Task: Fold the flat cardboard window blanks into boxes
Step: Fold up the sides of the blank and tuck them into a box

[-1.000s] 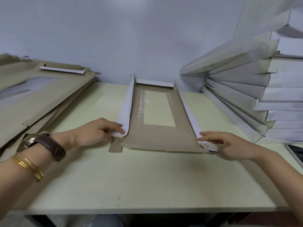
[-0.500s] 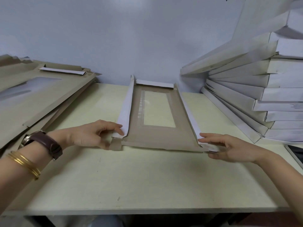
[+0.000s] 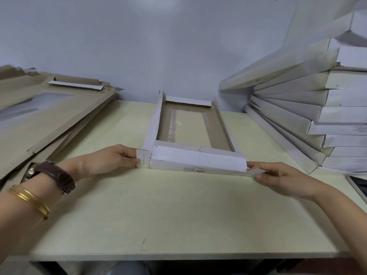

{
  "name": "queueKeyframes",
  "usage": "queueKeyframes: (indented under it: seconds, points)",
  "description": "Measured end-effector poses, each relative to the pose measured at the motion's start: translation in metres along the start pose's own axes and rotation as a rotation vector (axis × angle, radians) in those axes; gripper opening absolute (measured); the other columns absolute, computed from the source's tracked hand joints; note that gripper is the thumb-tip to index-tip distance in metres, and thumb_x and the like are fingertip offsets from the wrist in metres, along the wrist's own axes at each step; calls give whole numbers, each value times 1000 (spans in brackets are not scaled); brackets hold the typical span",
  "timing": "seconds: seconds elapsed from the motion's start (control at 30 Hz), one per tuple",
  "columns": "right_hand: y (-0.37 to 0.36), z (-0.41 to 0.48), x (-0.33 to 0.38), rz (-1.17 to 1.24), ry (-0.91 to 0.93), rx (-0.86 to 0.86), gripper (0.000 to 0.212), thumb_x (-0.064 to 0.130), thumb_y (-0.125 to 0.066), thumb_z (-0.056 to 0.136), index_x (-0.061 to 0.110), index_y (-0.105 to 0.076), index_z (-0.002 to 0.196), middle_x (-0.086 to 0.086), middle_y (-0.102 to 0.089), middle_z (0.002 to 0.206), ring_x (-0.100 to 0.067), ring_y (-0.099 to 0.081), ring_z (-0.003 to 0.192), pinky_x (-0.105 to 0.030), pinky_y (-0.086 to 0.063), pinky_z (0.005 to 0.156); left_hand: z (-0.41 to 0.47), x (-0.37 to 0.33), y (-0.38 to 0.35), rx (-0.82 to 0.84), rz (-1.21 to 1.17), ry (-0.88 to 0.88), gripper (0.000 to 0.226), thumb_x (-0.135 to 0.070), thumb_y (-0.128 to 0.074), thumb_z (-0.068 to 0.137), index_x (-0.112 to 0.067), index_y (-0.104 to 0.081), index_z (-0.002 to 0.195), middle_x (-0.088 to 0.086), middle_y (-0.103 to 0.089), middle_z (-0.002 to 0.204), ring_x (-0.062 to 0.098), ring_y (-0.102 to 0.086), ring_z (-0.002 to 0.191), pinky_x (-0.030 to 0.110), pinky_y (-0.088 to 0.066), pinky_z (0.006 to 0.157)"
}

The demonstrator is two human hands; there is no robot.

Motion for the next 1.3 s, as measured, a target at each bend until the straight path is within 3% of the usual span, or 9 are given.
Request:
queueKeyframes:
  seconds: [0.1,0.3,0.43,0.5,0.6,0.73,0.87,1.03,1.3]
  points:
    - [0,-3,3,-27,-12,-76,28,21,-54,99,34,-67,120,24,-57,131,2,-55,119,-25,-41,103,1,1,0,-32,-20,11,32,-3,-46,99,-13,-64,124,-14,-59,132,3,-51,126,14,-36,106]
    - [5,-1,6,-52,4,-399,16,30,-59,94,36,-73,93,20,-68,74,2,-54,57,-12,-38,52,0,0,-2,-42,-7,2,32,-11,-51,98,-18,-63,127,-20,-55,135,-3,-48,127,19,-33,110]
    - [9,1,4,-148,-35,-498,11,31,-63,90,32,-71,82,24,-68,71,5,-60,63,-10,-41,54,0,7,1,-87,-68,41,27,-18,-49,100,-14,-69,117,-14,-64,124,1,-59,115,19,-40,102]
    - [8,3,0,-114,-60,-464,6,28,-71,84,31,-73,79,22,-71,90,7,-63,72,-13,-44,60,0,10,2,-115,-135,70,25,-21,-49,100,-14,-73,98,-8,-73,99,6,-67,82,14,-49,78]
    - [1,2,0,-142,-64,-402,16,23,-85,70,28,-71,75,23,-64,111,16,-62,90,-2,-42,70,-1,15,8,-220,-163,143,40,-24,-53,98,-19,-57,59,-9,-52,57,7,-44,44,14,-37,45]
    - [0,-1,5,-166,-41,-419,25,25,-90,63,28,-69,78,19,-63,114,21,-55,98,4,-37,74,3,14,10,-329,-35,168,28,-22,-55,98,-13,-66,73,-8,-63,71,9,-52,59,22,-41,64]
    - [-2,-2,11,-176,-20,-414,23,18,-87,68,24,-71,83,14,-63,119,7,-58,106,-2,-37,82,6,4,12,-457,264,158,32,-24,-51,98,-10,-52,69,-4,-49,69,15,-41,63,28,-30,60]
    - [-2,-4,15,-188,0,-318,27,4,-69,84,31,-74,88,14,-57,125,3,-58,109,-15,-41,91,13,-11,-6,-355,566,114,27,-11,-31,100,-17,-40,75,4,-48,101,30,-42,94,37,-32,96]
    - [3,9,26,-422,27,-263,12,20,-59,94,26,-65,85,6,-45,110,-7,-56,85,-6,-40,73,25,-24,-18,-227,666,81,17,-6,-39,96,-10,-39,80,5,-32,105,27,-40,84,31,-39,74]
Point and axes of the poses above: each hand's wrist, its own z-axis towards the middle knuckle, its own y-axis out of the back of the hand, x = y × z, the point moved 9 cm from there along z, towards the middle knuckle
